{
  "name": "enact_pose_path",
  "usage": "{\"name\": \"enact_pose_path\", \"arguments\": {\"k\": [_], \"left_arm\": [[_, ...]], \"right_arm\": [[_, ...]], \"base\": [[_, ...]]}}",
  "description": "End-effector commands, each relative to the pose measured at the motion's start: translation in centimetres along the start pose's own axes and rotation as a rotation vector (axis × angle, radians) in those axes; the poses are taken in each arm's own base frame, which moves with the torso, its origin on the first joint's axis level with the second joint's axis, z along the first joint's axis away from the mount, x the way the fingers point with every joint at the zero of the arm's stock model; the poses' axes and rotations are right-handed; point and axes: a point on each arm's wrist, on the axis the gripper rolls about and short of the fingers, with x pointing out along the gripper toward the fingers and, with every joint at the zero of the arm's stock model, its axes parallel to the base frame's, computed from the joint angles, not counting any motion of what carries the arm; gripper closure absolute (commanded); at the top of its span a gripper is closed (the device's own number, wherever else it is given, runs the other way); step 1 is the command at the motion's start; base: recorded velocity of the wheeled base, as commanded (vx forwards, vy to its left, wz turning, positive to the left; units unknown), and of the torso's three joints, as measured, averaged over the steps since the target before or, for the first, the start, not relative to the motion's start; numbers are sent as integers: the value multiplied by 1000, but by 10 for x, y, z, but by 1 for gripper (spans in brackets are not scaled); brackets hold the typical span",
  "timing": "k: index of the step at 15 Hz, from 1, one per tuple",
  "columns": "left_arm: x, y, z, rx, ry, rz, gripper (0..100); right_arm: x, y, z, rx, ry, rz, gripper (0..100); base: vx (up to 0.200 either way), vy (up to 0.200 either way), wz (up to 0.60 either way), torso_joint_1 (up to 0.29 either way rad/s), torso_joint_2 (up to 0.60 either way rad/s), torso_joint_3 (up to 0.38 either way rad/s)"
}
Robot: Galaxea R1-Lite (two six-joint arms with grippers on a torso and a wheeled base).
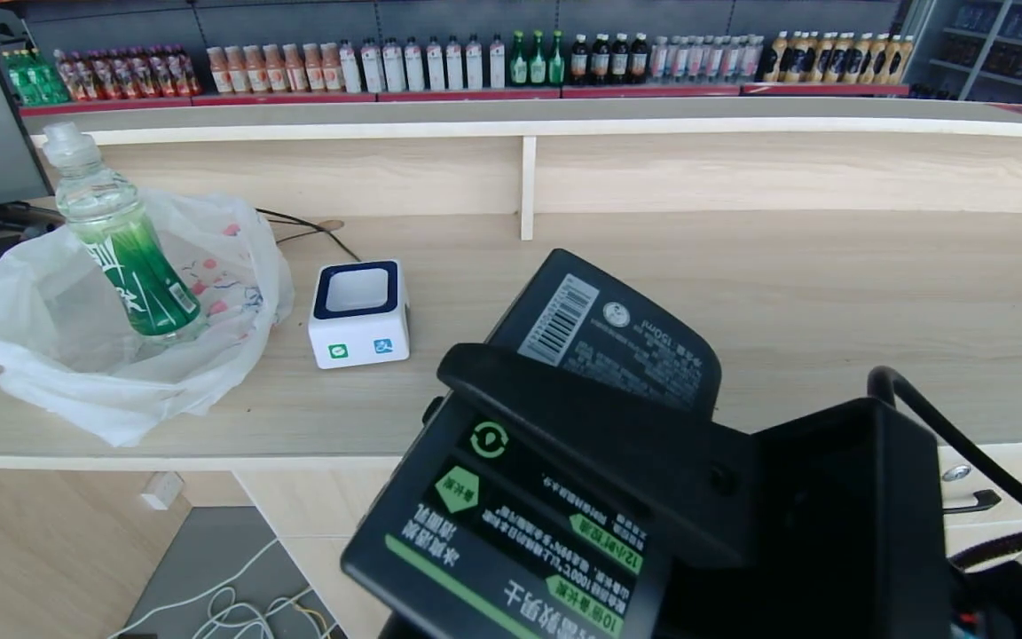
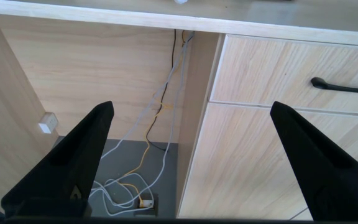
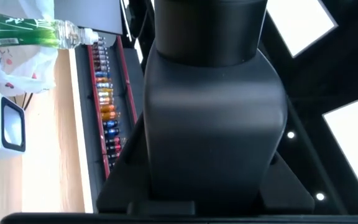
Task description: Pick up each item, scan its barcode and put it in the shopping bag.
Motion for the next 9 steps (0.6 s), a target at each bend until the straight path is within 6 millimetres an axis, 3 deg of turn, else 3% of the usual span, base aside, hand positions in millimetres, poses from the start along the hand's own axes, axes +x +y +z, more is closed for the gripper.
{"name": "enact_pose_path", "arguments": {"k": [1,9], "left_arm": [[0,0,0,0,0,0,0],[0,0,0,0,0,0,0]], "right_arm": [[-4,-10,-3,-26,8,-26,100],[-11,-9,-1,-22,1,-6,100]], "base": [[0,0,0,0,0,0],[0,0,0,0,0,0]]}}
